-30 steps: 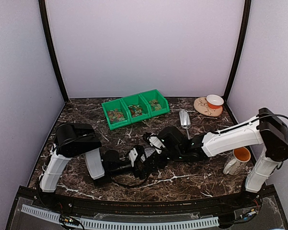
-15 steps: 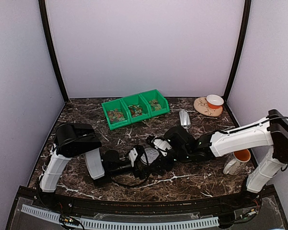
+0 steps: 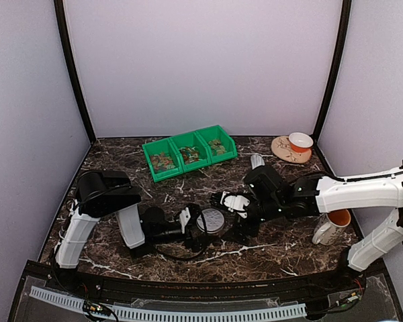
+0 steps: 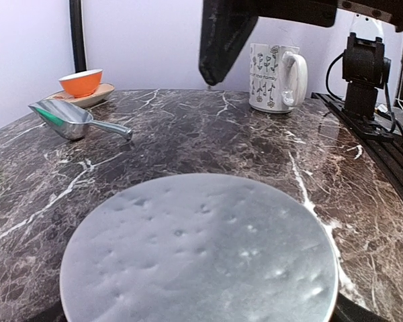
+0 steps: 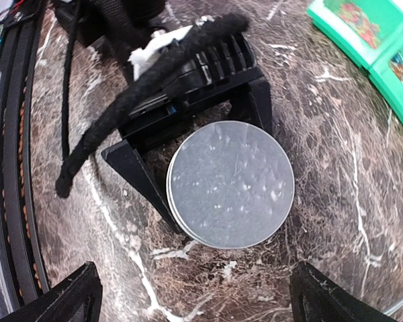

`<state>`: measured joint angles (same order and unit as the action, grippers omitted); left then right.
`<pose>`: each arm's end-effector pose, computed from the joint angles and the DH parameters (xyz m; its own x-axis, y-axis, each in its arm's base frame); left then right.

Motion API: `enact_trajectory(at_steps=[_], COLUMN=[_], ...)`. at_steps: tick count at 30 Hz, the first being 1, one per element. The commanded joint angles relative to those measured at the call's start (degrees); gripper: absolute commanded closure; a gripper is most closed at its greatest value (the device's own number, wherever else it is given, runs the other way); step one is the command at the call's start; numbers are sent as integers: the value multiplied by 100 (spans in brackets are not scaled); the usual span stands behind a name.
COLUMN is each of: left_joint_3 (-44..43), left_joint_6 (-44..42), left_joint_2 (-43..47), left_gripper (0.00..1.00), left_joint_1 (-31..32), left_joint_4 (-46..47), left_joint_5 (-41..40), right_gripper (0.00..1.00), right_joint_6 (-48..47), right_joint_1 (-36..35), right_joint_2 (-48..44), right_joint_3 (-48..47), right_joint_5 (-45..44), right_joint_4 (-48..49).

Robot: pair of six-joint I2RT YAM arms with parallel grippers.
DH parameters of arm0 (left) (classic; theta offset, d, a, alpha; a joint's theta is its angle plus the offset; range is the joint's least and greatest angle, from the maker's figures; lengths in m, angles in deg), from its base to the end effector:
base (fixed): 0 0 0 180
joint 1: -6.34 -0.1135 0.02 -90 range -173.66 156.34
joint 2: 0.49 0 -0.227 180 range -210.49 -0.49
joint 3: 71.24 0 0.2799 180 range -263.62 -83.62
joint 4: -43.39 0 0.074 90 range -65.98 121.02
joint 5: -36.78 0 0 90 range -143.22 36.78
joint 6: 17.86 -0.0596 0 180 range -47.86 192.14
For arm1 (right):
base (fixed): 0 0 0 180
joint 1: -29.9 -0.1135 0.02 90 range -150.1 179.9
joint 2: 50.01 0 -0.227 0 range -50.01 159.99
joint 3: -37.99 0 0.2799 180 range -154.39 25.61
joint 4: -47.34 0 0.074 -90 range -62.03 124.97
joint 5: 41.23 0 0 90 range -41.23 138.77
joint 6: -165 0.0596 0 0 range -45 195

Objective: Pack the candies
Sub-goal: Screw the bottle lid onto the packing bottle.

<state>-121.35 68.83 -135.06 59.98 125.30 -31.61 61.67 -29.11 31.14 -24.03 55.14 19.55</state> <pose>0.1813 -0.2833 -0.0091 0.0295 0.0505 -0.9983 0.9667 0.2524 0.0413 0.1697 0.2953 0.1488 -0.1605 -0.7123 -0.6833 -0.9537 0.2903 -0.0786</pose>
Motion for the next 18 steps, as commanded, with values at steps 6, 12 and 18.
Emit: enact_trajectory(at_steps=[6,12,18], left_joint_3=[487,596,542], left_joint_6=[-816,-727,-664], left_joint_2=[-959,-1040,-1081], left_gripper=[6,3,6], left_joint_1=[14,-100,-170], left_joint_4=[-256,47,83], left_joint_5=[1209,1272,1494], right_gripper=[3,3,3], right_joint_6=[-1876,-2435,-2760], right_joint_1=[388,621,696], right_joint_2=[759,1182,1726], right_joint_3=[-1057,-1387,-1795], right_joint_5=[1074,1409,1439], right_joint_4=[-600,-780,-1077])
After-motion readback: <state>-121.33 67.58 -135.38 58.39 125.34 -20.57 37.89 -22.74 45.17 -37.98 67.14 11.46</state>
